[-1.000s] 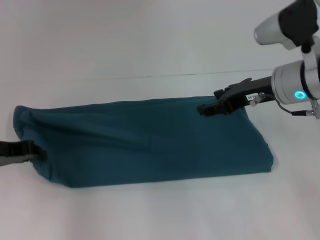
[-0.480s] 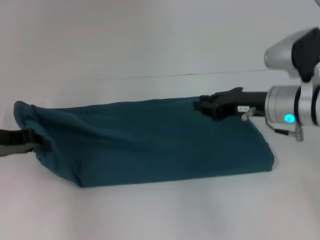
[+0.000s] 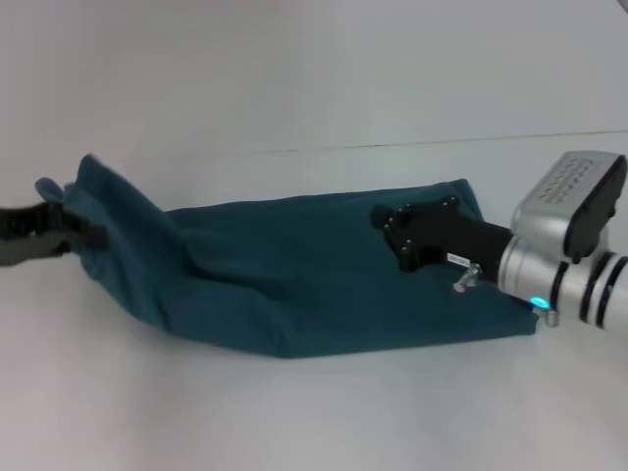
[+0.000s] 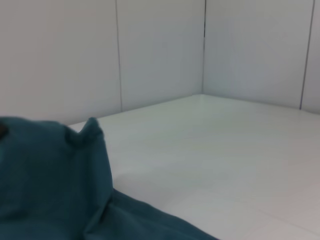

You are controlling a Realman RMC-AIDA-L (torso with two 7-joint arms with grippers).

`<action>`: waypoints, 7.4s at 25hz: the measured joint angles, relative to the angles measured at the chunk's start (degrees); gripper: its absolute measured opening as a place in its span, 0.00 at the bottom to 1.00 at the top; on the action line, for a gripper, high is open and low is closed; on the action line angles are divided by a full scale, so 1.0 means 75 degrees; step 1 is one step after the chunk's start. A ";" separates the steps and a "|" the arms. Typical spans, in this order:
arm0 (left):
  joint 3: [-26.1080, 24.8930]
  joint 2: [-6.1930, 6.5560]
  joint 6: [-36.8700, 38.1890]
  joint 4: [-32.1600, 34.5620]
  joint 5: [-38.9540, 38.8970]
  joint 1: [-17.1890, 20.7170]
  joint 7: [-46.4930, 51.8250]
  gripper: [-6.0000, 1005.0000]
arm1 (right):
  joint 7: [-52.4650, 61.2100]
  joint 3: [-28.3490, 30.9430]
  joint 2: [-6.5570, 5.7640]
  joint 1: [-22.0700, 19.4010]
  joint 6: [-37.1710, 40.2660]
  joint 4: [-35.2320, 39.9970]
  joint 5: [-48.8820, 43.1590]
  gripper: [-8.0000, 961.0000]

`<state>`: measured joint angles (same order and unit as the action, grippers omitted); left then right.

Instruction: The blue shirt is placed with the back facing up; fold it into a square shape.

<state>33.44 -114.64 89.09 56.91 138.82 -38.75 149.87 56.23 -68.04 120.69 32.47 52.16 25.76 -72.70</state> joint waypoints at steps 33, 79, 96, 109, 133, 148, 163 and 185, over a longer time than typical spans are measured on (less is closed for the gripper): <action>-0.1319 0.0717 0.0841 -0.0594 -0.0979 -0.1042 0.0280 0.13 | -0.1098 -0.1889 0.0126 0.2518 -0.1139 -0.2353 0.1084 0.01; 0.1582 -0.0810 -0.0201 -0.0391 -0.0992 -0.2607 -0.0432 0.13 | 0.1652 0.1826 -0.0865 -0.2282 0.0250 0.0786 0.2491 0.01; 0.8157 -0.1335 -0.4355 -0.1383 -0.3217 -0.2368 0.0115 0.16 | 0.1702 0.1988 -0.0956 -0.2268 0.0249 0.0810 0.2463 0.01; 0.6479 -0.1240 -0.3137 -0.0570 -0.3273 -0.1643 -0.0539 0.61 | 0.2084 0.2049 -0.0997 -0.2305 0.0962 0.1116 0.1526 0.01; 0.2945 -0.1249 -0.0518 -0.0022 -0.3547 0.1430 -0.5469 0.94 | 0.8731 0.3153 -0.0790 -0.0355 0.7255 0.7009 -0.6691 0.10; 0.2380 -0.1259 0.0021 -0.0698 -0.3512 0.1811 -0.6567 0.94 | 1.0796 0.1625 -0.0153 0.1461 0.7093 0.6830 -1.0341 0.30; 0.2433 -0.1263 -0.0031 -0.0951 -0.3531 0.1762 -0.6566 0.94 | 1.1535 -0.0190 -0.0114 0.1379 0.5478 0.5437 -1.1149 0.01; 0.2411 -0.1249 -0.0054 -0.1148 -0.3558 0.1668 -0.6591 0.93 | 1.1362 0.1347 -0.0197 0.1082 0.5104 0.6095 -1.1055 0.04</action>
<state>51.52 -124.01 88.68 48.30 112.13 -26.24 100.44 141.44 -57.94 119.22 40.58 90.44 71.47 -155.62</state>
